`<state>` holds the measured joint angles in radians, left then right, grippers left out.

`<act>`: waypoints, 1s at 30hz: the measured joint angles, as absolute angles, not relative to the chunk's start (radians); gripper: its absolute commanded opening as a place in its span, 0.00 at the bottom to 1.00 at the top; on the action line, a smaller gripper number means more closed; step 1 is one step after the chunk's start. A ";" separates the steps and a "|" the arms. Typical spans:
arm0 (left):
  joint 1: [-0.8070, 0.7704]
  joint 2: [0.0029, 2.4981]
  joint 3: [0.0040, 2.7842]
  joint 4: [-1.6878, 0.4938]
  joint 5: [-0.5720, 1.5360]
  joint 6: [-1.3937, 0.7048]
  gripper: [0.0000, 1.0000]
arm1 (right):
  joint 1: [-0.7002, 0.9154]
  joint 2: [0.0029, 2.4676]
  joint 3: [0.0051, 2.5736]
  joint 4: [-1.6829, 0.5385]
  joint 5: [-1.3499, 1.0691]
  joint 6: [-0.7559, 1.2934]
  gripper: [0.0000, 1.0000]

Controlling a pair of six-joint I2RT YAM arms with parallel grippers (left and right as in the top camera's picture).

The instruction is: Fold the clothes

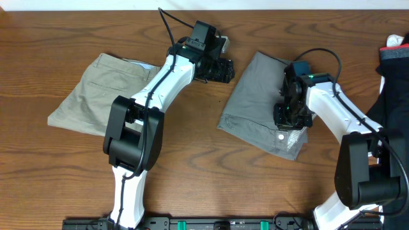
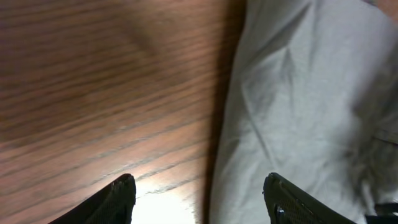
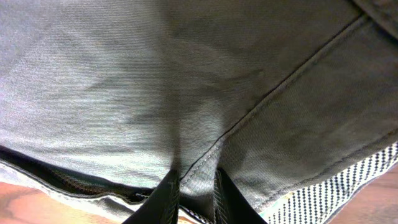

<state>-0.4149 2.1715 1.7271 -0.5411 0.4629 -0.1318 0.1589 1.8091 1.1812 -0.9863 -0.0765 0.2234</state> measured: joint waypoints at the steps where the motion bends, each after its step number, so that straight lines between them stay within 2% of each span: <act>1: -0.416 2.172 1.727 -0.542 0.471 -0.130 0.69 | 0.160 1.809 1.181 -0.987 -0.075 0.216 0.18; 4: -0.426 2.180 1.727 -0.538 0.487 -0.123 0.72 | 0.167 1.809 1.181 -0.992 -0.070 0.200 0.18; 12: -0.477 2.299 1.727 -0.516 0.572 -0.111 0.75 | 0.171 1.809 1.181 -0.985 -0.064 0.187 0.18; 21: -0.481 2.303 1.726 -0.507 0.751 -0.078 0.73 | 0.171 1.810 1.181 -0.975 -0.060 0.181 0.17; 25: -0.492 2.303 1.726 -0.515 0.831 -0.027 0.62 | 0.171 1.810 1.181 -0.970 -0.058 0.179 0.17; 30: -0.509 2.303 1.726 -0.546 0.885 0.057 0.42 | 0.171 1.810 1.181 -0.970 -0.054 0.178 0.17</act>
<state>-0.5091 2.3032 1.7264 -0.5465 0.8852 0.0570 0.1707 1.8095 1.1812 -0.9699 -0.0544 0.1780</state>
